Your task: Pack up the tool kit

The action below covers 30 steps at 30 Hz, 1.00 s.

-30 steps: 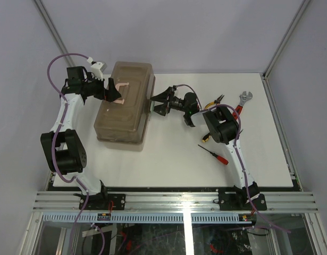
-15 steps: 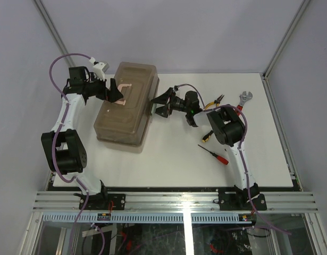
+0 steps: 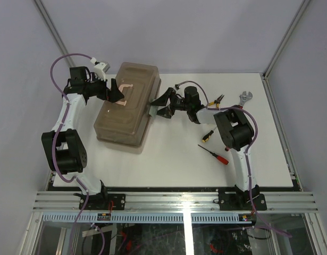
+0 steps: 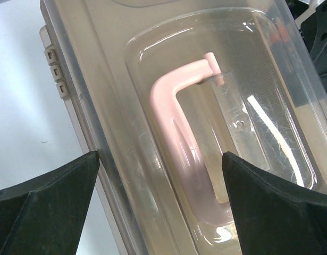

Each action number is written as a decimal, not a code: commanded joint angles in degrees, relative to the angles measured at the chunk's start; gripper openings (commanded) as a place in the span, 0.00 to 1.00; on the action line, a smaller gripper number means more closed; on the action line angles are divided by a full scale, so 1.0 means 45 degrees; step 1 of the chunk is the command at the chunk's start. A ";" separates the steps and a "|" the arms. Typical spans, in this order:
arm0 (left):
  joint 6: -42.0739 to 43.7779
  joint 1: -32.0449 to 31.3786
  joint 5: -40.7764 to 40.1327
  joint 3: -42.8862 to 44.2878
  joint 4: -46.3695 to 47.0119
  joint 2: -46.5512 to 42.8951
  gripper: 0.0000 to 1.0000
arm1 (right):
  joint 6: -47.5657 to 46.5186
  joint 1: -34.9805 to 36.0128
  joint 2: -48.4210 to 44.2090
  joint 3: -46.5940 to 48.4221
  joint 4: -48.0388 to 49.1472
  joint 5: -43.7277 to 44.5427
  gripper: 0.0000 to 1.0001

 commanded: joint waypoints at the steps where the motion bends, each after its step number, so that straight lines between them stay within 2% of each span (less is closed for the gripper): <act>1: 0.1513 -0.0570 -0.1922 -0.1737 -0.4204 0.1887 0.93 | -0.1689 0.0284 -0.1710 0.0260 -0.1806 -0.0497 0.79; 5: 0.1496 -0.0558 -0.1913 -0.1725 -0.4200 0.1919 0.93 | -0.1036 0.0251 -0.1426 0.0178 -0.0923 -0.0726 0.78; 11: 0.1505 -0.0573 -0.1943 -0.1726 -0.4201 0.1916 0.93 | 0.2026 0.0277 -0.0198 -0.0004 0.3685 -0.0989 0.78; 21: 0.1525 -0.0560 -0.2004 -0.1793 -0.4200 0.1867 0.93 | 0.4847 0.0311 0.1219 0.0460 0.7768 -0.0551 0.77; 24: 0.1494 -0.0563 -0.1970 -0.1795 -0.4200 0.1841 0.93 | 0.5249 0.0315 0.1492 0.0632 0.8380 -0.0355 0.77; 30: 0.1486 -0.0574 -0.1954 -0.1891 -0.4202 0.1748 0.93 | 0.5018 0.0312 0.1529 0.0455 0.8141 -0.0138 0.78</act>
